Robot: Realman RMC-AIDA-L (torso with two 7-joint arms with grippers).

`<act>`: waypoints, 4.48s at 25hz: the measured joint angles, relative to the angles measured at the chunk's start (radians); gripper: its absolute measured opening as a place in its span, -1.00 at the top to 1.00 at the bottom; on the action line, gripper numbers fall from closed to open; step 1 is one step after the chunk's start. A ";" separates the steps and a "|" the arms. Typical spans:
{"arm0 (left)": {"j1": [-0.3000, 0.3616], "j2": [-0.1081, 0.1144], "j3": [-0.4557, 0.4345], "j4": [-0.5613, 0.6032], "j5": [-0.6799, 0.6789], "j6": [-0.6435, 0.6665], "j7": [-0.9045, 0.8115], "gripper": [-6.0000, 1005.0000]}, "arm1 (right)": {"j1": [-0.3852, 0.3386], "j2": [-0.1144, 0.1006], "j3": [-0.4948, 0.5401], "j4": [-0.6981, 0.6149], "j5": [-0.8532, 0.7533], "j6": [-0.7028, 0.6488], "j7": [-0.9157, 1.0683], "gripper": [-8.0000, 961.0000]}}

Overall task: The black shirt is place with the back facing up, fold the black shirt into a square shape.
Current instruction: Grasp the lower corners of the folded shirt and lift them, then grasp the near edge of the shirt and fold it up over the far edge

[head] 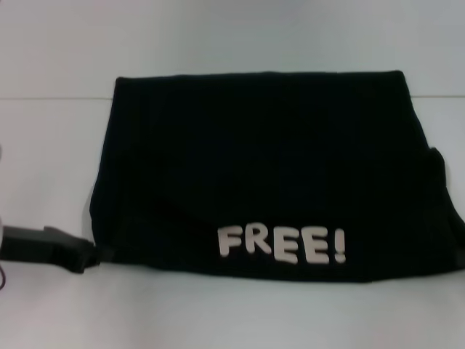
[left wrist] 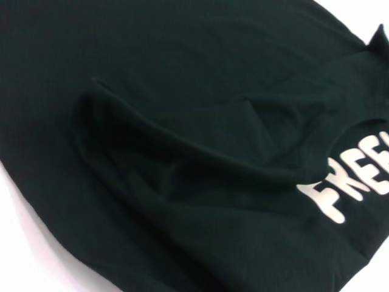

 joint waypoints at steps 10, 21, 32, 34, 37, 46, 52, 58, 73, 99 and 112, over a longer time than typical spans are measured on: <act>0.051 0.012 -0.146 0.011 0.001 0.320 0.108 0.92 | -0.122 -0.018 0.042 -0.007 -0.011 -0.233 -0.182 0.91; 0.129 0.013 -0.221 0.018 0.022 0.469 0.179 0.92 | -0.209 -0.017 0.044 -0.008 -0.033 -0.316 -0.286 0.90; -0.001 0.057 -0.245 -0.088 0.018 0.362 0.185 0.92 | -0.097 -0.032 0.131 -0.003 -0.029 -0.258 -0.305 0.91; -0.049 0.073 -0.247 -0.122 0.017 0.309 0.177 0.92 | -0.060 -0.034 0.168 -0.004 -0.028 -0.240 -0.295 0.91; -0.121 0.107 -0.254 -0.194 0.015 0.210 0.166 0.92 | -0.007 -0.035 0.235 -0.001 -0.025 -0.189 -0.278 0.90; -0.240 0.132 -0.242 -0.276 0.015 -0.152 0.046 0.92 | 0.136 -0.021 0.237 0.088 -0.024 0.109 -0.151 0.90; -0.273 0.122 -0.172 -0.321 0.016 -0.376 0.012 0.92 | 0.246 -0.019 0.167 0.234 -0.025 0.377 -0.111 0.90; -0.294 0.116 -0.048 -0.341 0.016 -0.521 -0.027 0.92 | 0.321 0.009 0.100 0.267 -0.025 0.590 -0.070 0.90; -0.345 0.117 -0.034 -0.372 0.025 -0.665 -0.026 0.89 | 0.394 0.015 0.094 0.296 -0.008 0.768 -0.061 0.90; -0.391 0.087 -0.012 -0.419 0.016 -0.831 0.020 0.75 | 0.406 0.025 0.082 0.345 0.050 0.858 -0.104 0.90; -0.400 0.066 0.017 -0.460 0.026 -0.970 0.013 0.68 | 0.409 0.043 0.073 0.334 0.050 0.892 -0.094 0.90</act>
